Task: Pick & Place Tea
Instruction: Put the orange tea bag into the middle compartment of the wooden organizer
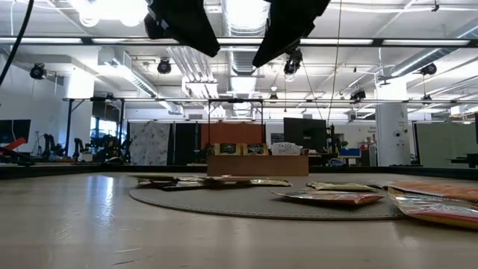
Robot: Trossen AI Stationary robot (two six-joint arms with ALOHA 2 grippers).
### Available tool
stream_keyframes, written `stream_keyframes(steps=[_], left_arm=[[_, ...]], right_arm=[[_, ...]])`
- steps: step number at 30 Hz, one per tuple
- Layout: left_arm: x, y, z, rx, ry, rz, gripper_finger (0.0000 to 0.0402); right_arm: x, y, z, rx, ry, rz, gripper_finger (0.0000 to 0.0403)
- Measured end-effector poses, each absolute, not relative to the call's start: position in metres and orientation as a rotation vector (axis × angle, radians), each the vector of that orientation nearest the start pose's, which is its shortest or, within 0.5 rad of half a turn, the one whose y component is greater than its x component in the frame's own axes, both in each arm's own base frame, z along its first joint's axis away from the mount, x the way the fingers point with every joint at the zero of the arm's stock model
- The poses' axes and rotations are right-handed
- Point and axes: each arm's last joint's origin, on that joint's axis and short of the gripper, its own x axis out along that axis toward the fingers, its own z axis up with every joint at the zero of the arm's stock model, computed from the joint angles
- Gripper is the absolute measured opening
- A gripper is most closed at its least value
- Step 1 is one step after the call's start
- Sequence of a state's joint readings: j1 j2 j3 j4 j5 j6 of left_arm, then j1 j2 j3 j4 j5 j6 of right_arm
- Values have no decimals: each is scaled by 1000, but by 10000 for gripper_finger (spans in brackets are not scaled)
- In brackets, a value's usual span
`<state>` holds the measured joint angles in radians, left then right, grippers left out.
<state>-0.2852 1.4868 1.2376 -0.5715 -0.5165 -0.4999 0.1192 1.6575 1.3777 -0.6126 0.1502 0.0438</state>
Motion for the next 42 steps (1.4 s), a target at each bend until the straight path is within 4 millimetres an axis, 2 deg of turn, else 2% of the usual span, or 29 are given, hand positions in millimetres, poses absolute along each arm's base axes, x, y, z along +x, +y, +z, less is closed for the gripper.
stream_keyframes(steps=[3,6,11,15,18,21,27,30,33,42], left_arm=[[303,-75,288,-206,694,399,71],[305,-80,268,-322,662,342,71],[305,-91,227,-522,454,235,71],[296,-87,195,-689,347,308,71],[292,-86,178,-757,333,339,71],[296,-88,166,-769,366,350,71],[323,-98,150,-750,447,343,71],[332,-102,137,-684,564,404,71],[335,-102,126,-605,676,491,71],[334,-101,125,-575,695,522,71]], right_arm=[[354,39,280,-75,893,11,8],[358,41,273,-50,917,63,8],[363,32,253,-16,973,66,8],[364,20,236,73,1005,70,8],[365,10,231,131,985,47,8],[365,1,230,146,980,23,8],[369,-16,231,209,914,11,9],[370,-24,228,250,905,12,9],[370,-27,219,273,937,16,15],[377,-30,196,278,979,50,54]])
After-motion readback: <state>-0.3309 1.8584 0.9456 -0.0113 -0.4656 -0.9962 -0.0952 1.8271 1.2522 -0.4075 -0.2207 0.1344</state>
